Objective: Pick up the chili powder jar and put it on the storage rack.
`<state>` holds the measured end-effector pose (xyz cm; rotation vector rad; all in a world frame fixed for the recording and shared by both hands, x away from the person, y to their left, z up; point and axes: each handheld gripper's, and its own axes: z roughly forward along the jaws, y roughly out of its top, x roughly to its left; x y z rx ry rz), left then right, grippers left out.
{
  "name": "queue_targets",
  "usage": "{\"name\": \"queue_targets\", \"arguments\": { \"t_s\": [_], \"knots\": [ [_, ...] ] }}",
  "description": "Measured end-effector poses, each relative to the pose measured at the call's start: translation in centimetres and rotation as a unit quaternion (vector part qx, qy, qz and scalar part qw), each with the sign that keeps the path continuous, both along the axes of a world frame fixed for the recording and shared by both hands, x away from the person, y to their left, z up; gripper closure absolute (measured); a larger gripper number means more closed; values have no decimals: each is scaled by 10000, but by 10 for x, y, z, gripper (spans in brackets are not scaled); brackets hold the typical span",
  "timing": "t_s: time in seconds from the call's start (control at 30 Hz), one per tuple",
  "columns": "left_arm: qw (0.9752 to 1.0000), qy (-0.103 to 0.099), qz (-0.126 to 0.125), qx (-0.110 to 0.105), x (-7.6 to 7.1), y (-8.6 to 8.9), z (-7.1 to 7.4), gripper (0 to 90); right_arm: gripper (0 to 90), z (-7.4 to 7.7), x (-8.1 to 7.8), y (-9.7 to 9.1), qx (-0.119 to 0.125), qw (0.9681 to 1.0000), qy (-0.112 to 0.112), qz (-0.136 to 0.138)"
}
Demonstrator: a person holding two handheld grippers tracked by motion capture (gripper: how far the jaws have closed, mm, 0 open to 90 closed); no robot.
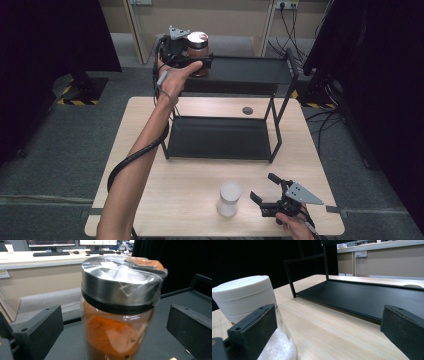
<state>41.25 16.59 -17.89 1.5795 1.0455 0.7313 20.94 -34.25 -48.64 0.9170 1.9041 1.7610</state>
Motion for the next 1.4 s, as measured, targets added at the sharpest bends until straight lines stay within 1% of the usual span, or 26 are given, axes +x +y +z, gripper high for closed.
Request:
{"name": "queue_targets", "arguments": {
  "t_s": [0.07,0.1,0.17,0.2,0.27,0.3,0.37,0.5,0.6,0.63,0.67,0.7,0.83,1.03,1.17,1.23,1.27,1.4],
  "knots": [
    [9999,14,-78,-119,-1,4,-1,1,9,0,0,0,1,10000,-1,-2],
    [9999,2,-82,-129,-2,5,-1,0,9,0,0,0,1,10000,2,-2],
    [9999,-40,-76,-78,-4,6,-1,0,9,0,0,0,3,10000,2,-1],
    [9999,-41,-81,-87,-5,8,-1,0,9,0,0,0,2,10000,1,-1],
    [9998,-55,-155,-80,-6,11,-2,1,9,0,0,0,4,10000,6,-2],
    [9996,-110,-237,-42,-6,14,-3,1,9,0,0,0,4,10000,8,-2],
    [9997,-89,-216,-83,-11,15,-2,2,9,0,0,1,-3,10000,3,2],
    [9994,-135,-307,-56,-17,19,-2,2,9,0,0,1,4,10000,7,-5],
    [9993,-141,-346,-81,-23,19,-2,2,9,0,0,1,5,10000,8,-8],
    [9992,-115,-363,-92,-25,19,-2,2,9,0,0,1,4,10000,6,-6],
    [9990,-134,-409,-102,-28,20,-3,2,9,0,0,1,3,10000,1,-6],
    [9990,-134,-409,-102,-28,20,-3,3,9,0,0,1,3,10000,1,-6],
    [9984,-184,-524,-96,-35,21,-8,2,9,0,0,1,10,10000,19,-10],
    [9975,-255,-640,-152,-44,25,-17,5,9,0,0,1,-3,10000,3,-11],
    [9965,-271,-758,-220,-51,28,-23,5,9,0,0,2,-2,10000,24,-9],
    [9963,-277,-778,-223,-52,28,-24,5,9,0,0,2,-4,10000,14,-10],
    [9958,-293,-838,-237,-56,30,-28,5,9,0,0,2,-3,10000,13,-10],
    [9952,-310,-889,-269,-59,32,-33,5,9,0,0,2,-3,10000,15,-9]
  ]
}}
